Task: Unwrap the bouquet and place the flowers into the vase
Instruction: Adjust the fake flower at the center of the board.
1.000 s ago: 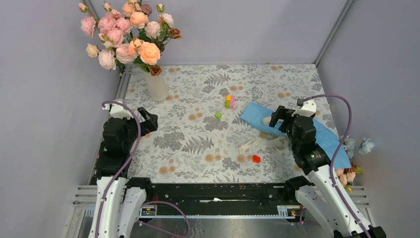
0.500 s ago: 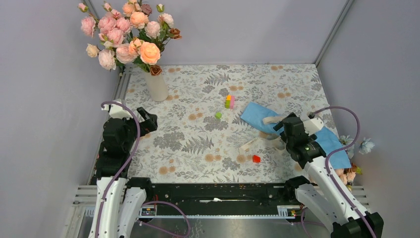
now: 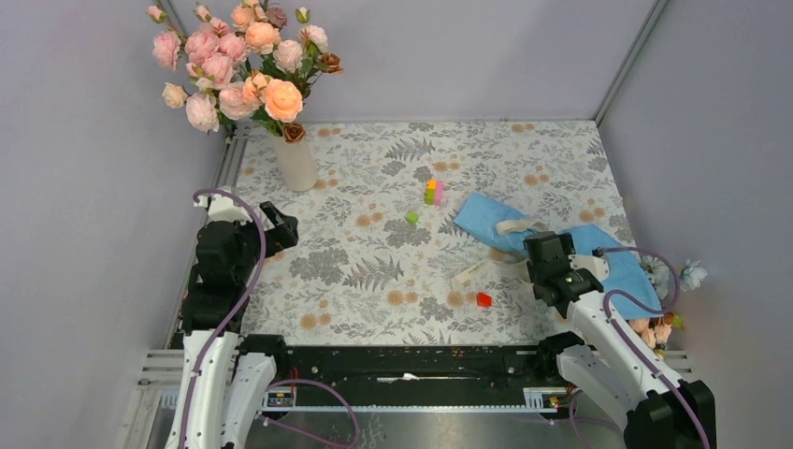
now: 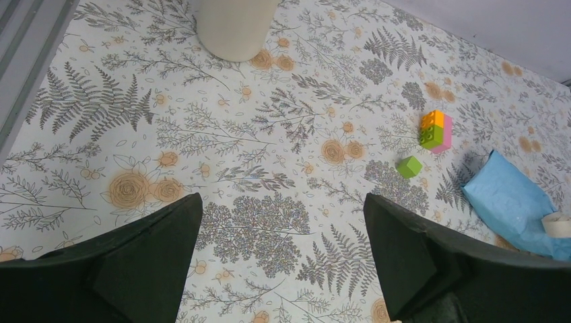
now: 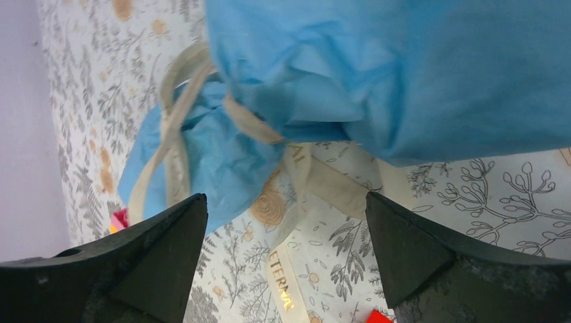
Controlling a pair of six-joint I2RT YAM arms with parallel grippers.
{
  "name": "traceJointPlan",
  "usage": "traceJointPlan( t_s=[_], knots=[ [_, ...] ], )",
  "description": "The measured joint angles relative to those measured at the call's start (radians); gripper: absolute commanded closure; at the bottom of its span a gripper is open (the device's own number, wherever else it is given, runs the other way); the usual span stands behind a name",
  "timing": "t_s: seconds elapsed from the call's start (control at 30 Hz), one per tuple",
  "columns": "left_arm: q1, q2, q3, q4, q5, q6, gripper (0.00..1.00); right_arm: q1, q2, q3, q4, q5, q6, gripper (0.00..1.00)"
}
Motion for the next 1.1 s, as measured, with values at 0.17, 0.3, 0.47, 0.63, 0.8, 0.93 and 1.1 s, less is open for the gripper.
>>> traceJointPlan(
  t_s=[0.17, 0.3, 0.47, 0.63, 0.8, 0.93, 1.1],
  knots=[
    [0.0, 0.0, 0.0, 0.0, 0.0, 0.0, 0.01, 0.0, 0.084, -0.042, 0.031, 0.01, 0.147, 0.08],
    [0.0, 0.0, 0.0, 0.0, 0.0, 0.0, 0.01, 0.0, 0.187, -0.029, 0.058, 0.045, 0.209, 0.09],
    [0.0, 0.003, 0.0, 0.0, 0.001, 0.0, 0.01, 0.0, 0.273, -0.011, 0.079, 0.09, 0.282, 0.1],
    [0.0, 0.017, 0.0, 0.0, 0.005, 0.0, 0.01, 0.0, 0.278, -0.005, 0.083, 0.144, 0.325, 0.1],
    [0.0, 0.019, 0.0, 0.0, 0.009, 0.0, 0.01, 0.0, 0.275, 0.003, 0.088, 0.189, 0.346, 0.11],
    [0.001, 0.02, 0.0, 0.0, 0.011, 0.0, 0.01, -0.003, 0.281, 0.007, 0.089, 0.211, 0.361, 0.11],
    [0.004, 0.02, 0.0, 0.0, 0.016, 0.0, 0.01, -0.032, 0.346, 0.026, 0.098, 0.217, 0.378, 0.12]
  ],
)
